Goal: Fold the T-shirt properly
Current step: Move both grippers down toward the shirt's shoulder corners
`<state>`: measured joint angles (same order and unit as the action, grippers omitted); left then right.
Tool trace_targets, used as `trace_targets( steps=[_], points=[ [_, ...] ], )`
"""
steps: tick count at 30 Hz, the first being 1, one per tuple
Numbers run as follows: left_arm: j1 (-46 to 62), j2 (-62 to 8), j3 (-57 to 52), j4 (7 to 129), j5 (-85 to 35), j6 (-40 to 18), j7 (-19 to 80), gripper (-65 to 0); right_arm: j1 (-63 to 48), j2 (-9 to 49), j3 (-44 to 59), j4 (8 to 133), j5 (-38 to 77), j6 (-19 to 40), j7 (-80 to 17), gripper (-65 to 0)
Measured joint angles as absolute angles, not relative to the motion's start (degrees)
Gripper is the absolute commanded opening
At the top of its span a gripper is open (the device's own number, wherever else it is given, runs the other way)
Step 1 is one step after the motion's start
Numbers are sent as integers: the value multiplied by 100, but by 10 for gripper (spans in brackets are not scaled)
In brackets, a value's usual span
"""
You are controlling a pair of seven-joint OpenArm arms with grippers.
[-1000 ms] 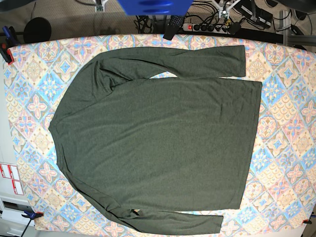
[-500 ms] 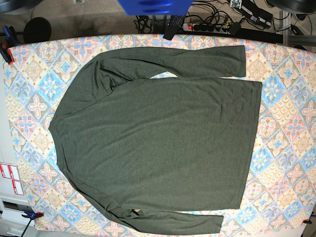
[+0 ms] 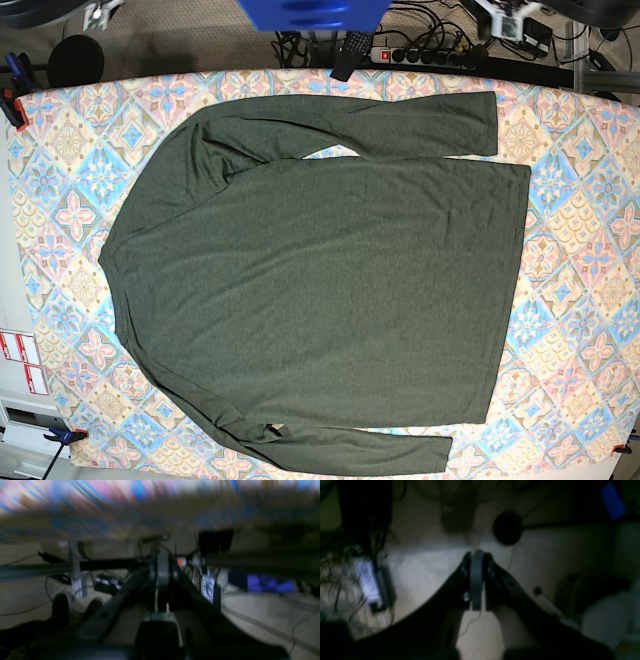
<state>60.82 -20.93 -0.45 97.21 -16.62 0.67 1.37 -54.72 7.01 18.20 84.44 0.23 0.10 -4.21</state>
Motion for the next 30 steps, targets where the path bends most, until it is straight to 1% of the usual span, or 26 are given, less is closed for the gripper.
trace_targets(
  steps=[3,4,7,10,12,14,16,18,21,23,25,27,30],
  points=[
    [6095,-2248,-104,10053,-2010,-12,161,-650,-5612,694,1833,9063,16,38,-731,-650],
    [6095,-2283,-148,10147,-2115,-21,143,-630,-5638,692,1826,9231,19,54,-845,-650],
    [6047,-2303,-305,10346,-2427,64,185,-536,-5636,687,1828,9776,30,12,-1227,-650],
    [6055,-2305,-434,10586,-2469,60,115,-441,-5621,687,1826,10132,38,54,-1518,-650],
    [5881,-2300,-408,10573,-2519,21,165,-396,-5607,687,1828,10243,38,54,-1817,-650],
    [5629,-2285,-388,10475,-2521,10,244,-365,-5614,687,1828,10315,38,27,-1966,-650],
    [5404,-2298,-390,10440,-2515,23,609,-353,-5605,687,1802,10405,38,34,-2025,-650],
    [5133,-2285,-390,10412,-2519,36,1177,-352,-5533,679,1787,10497,38,54,-2078,-648],
    [4742,-2279,-390,10414,-2639,21,2064,-352,-5358,687,1785,10514,40,54,-2274,-612],
    [4499,-2270,-410,10414,-3004,23,2563,-352,-5299,690,1785,10519,38,36,-2349,-582],
    [4274,-2274,-427,10372,-3374,23,3011,-352,-5269,685,1785,10541,38,38,-2405,-566],
    [4073,-2285,-425,10208,-3658,21,3175,-352,-5240,685,1785,10541,40,36,-2388,-559],
    [3905,-2285,-434,9883,-3767,25,3301,-352,-5238,687,1785,10545,38,38,-2383,-556]
  ],
)
